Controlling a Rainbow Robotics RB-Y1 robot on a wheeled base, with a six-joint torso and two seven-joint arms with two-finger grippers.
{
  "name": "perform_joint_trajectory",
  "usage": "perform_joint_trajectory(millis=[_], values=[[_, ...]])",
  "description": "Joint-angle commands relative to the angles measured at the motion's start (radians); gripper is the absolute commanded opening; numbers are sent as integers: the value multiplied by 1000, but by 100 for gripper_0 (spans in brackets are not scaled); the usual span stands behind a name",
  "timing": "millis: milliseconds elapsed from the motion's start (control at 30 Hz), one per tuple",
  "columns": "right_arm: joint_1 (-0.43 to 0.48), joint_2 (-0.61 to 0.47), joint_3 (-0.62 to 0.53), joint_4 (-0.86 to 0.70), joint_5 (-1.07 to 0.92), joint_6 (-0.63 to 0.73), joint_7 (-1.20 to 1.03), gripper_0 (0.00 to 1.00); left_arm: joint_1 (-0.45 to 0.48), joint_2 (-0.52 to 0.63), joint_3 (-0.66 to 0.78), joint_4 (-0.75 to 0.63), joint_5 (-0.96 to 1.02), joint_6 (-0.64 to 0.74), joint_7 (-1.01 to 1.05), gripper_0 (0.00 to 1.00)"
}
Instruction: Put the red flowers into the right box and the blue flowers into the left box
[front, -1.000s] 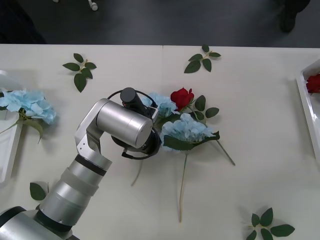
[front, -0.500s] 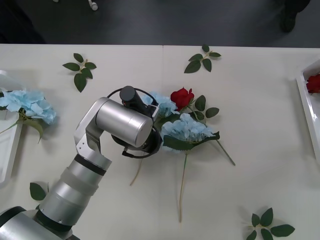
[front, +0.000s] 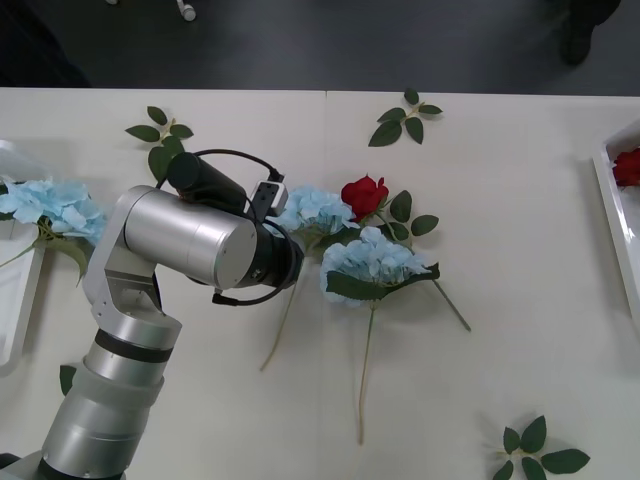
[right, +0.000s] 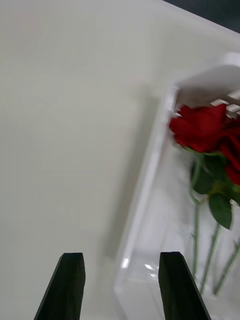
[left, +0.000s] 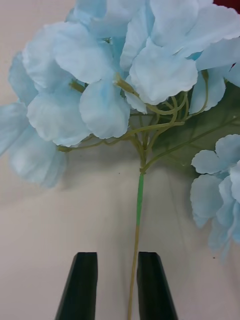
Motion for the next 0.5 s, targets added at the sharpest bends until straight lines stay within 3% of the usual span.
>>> perform_joint_trajectory(millis=[33,300,500], values=[[79,-12,8,-93,-62,-66,-42,43,-10,24,-17,-22,16,4,73,100],[118,-12,163,-192,-48,-164,-31,43,-17,21,-48,1,9,6,76,100],[88,-12,307,-235,-6,-248,-34,43,-78,19,-82,113,5,0,77,100]])
